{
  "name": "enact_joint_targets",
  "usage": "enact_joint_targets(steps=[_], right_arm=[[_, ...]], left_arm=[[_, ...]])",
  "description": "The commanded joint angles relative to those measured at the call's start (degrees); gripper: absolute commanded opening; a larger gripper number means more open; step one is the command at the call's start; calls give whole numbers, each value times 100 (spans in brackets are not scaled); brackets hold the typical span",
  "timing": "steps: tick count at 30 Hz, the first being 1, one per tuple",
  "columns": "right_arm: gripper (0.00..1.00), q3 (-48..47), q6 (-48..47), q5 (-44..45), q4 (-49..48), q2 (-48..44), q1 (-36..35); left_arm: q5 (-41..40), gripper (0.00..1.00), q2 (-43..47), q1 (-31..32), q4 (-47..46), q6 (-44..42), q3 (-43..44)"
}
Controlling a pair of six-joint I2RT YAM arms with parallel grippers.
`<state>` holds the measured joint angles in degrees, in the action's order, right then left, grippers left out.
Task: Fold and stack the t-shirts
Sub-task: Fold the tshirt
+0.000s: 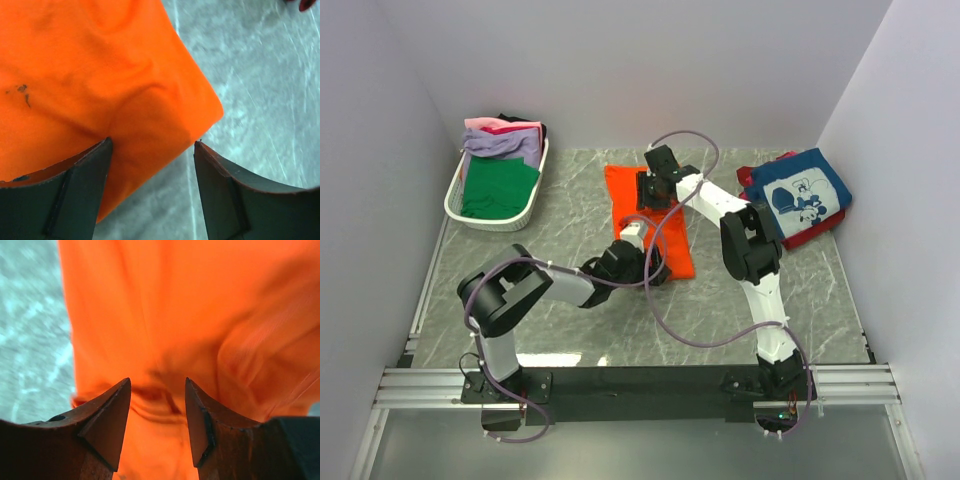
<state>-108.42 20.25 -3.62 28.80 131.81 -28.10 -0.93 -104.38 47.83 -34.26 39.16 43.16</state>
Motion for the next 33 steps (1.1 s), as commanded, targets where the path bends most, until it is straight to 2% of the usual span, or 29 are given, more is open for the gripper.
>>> enact_joint_targets(steps=[1,6,11,15,18,23,33], right_arm=[[55,-513,-65,221,-32,-32,24],[56,-207,-126,195,-32,-602,24],[58,900,-179,282,-137,-1778,15],[60,1902,-179,520,-173,-2650,41],[61,2701,-144,537,-216,-3256,59],[61,3950,31,538,-331,-4126,41],[61,5523,356,116,-524,-4804,-20]], left_arm=[[111,73,-39,270,947,233,-360],[-574,74,601,577,1544,101,-212],[-1243,77,1462,754,2606,-320,473],[-1594,80,2052,762,3030,-356,755],[-1849,83,2439,745,3319,-260,598],[-2008,84,2493,675,3716,179,176],[-2131,85,2563,631,3962,1076,-466]])
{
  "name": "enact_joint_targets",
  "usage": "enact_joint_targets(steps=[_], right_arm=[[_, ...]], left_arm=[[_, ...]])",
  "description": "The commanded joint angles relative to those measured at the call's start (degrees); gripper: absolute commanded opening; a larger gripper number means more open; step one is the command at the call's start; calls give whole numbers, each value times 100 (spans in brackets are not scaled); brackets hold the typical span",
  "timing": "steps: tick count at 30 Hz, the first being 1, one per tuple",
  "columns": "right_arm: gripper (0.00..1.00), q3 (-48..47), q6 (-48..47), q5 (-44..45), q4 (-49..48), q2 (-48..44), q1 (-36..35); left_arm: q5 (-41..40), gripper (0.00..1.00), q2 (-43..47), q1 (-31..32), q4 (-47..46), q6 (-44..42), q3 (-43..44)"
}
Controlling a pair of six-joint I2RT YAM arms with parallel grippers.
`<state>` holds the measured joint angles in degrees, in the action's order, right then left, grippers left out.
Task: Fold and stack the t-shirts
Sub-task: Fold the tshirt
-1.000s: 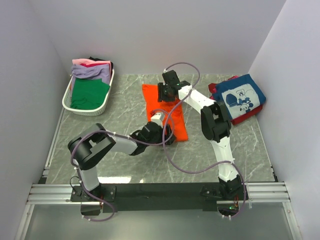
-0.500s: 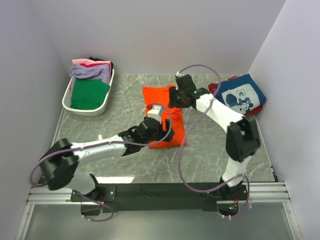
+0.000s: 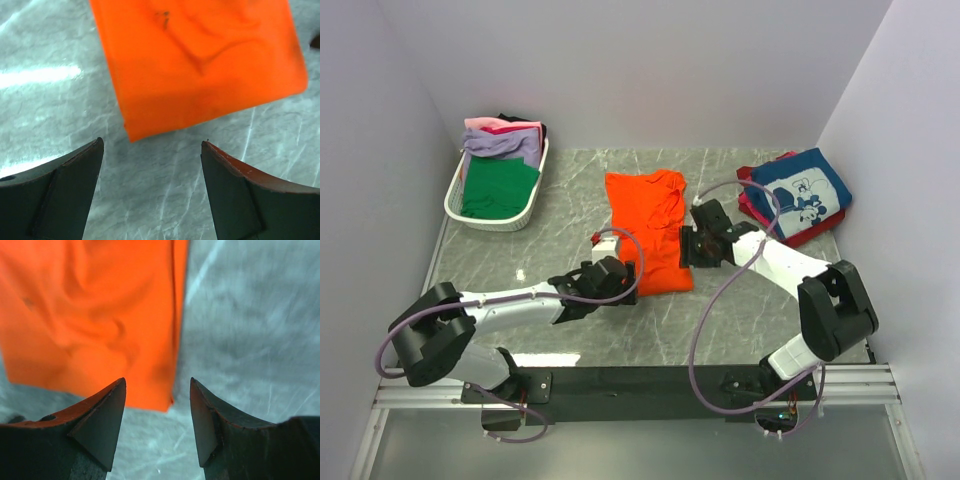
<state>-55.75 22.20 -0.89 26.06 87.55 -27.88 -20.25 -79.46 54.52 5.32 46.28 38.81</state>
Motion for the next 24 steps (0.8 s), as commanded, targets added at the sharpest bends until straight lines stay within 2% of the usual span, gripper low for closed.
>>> enact_joint_targets(steps=[1,6,17,24], right_arm=[[61,344,188,-175,-268,-466,-42],[61,740,294,-342,-488,-537,-69],[61,925,347,-457,-822,-150,-77],[61,1154,399,-404,-849,-27,-77]], left_arm=[[-181,84,19,-56,4,381,-40],[-58,85,-210,-135,-207,382,-49],[-32,79,-764,-284,-312,302,162],[214,68,-878,-275,-436,294,145]])
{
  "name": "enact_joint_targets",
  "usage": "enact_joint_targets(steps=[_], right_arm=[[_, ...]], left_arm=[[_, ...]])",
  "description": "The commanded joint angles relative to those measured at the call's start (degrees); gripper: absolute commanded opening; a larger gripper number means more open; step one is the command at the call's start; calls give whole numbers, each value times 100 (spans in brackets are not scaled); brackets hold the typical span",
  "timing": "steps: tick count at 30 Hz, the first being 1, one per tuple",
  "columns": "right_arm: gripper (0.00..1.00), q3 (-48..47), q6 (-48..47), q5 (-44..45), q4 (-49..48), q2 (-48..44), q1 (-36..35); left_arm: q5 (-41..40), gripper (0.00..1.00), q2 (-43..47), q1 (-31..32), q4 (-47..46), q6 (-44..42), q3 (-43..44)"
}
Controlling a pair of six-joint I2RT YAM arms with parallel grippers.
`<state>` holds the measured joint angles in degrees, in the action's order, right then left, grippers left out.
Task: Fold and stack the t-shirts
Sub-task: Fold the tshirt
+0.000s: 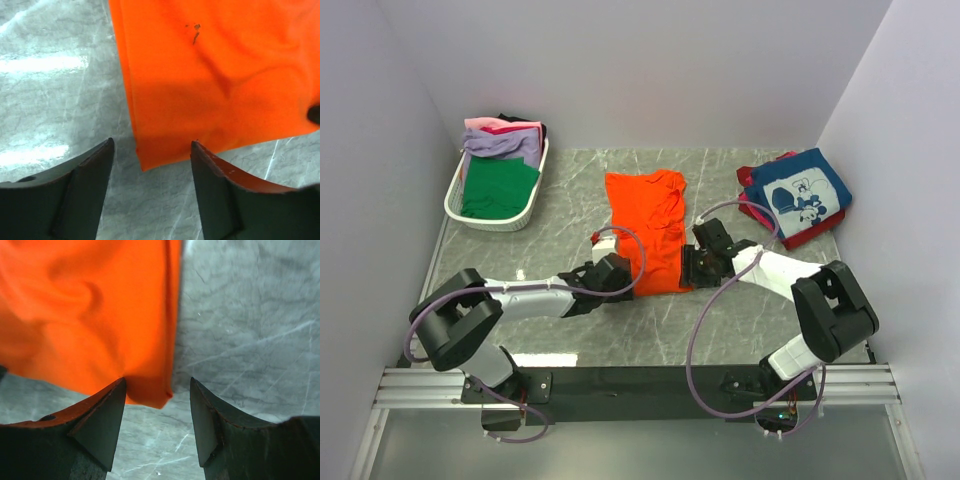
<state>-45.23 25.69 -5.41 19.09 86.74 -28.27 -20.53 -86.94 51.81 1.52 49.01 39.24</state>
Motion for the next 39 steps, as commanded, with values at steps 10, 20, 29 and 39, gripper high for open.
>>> enact_joint_targets(steps=[10,20,29,39], right_arm=[[58,348,129,14,-169,-26,-55],[21,463,208,84,-64,-139,-258],[0,445,164,163,314,-508,-381],[0,375,50,58,973,-1062,-521]], left_arm=[[594,49,-280,-4,-354,-50,101],[630,25,-342,-13,-249,-23,66],[726,1,-324,-13,23,-243,92],[1402,1,370,-22,595,-551,-40]])
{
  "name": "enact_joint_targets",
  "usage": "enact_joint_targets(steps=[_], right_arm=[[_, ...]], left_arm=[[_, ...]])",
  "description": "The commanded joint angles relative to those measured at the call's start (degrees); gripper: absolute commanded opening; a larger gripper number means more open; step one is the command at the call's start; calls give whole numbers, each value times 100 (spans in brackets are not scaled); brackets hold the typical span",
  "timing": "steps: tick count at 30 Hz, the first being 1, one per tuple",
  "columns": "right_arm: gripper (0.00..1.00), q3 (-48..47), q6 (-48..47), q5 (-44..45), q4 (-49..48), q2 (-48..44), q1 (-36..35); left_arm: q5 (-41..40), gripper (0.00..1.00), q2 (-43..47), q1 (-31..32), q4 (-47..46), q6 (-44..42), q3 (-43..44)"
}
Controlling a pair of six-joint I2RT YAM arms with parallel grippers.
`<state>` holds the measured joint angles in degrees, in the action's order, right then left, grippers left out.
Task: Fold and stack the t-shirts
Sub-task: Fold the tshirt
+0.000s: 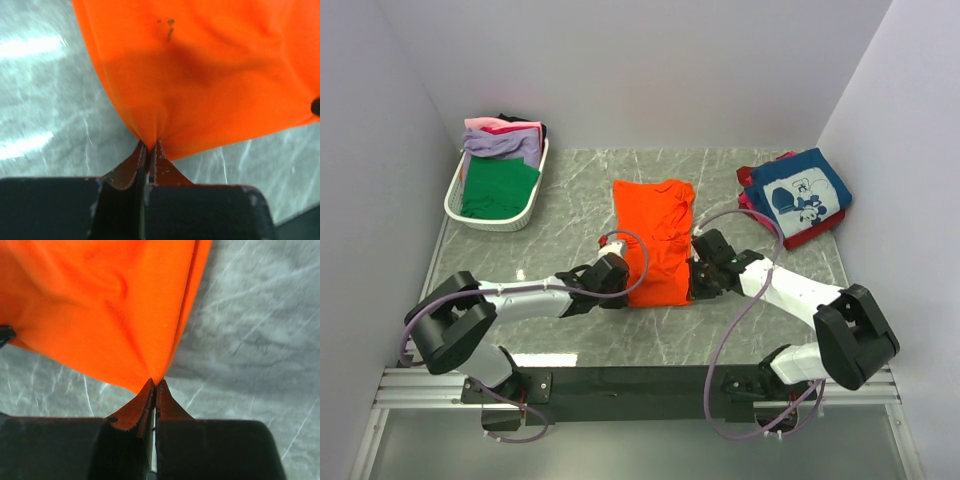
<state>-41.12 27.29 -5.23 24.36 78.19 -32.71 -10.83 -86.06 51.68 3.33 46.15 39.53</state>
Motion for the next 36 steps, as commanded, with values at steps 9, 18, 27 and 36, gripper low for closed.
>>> enact_joint_targets(steps=[9,18,27,36], right_arm=[[0,-203,-198,93,1325,-445,-596],[0,-554,-356,-258,2503,-1007,-1097],[0,-809,-558,-803,3259,-1534,-1264],[0,-1240,-558,-856,3971,-1895,-1686]], left_arm=[[1425,1,739,-9,818,-431,-173],[2260,0,1468,-9,1292,-458,-209],[3130,1,2268,-9,1538,-414,-305],[3640,1,3024,-9,1987,-344,-306]])
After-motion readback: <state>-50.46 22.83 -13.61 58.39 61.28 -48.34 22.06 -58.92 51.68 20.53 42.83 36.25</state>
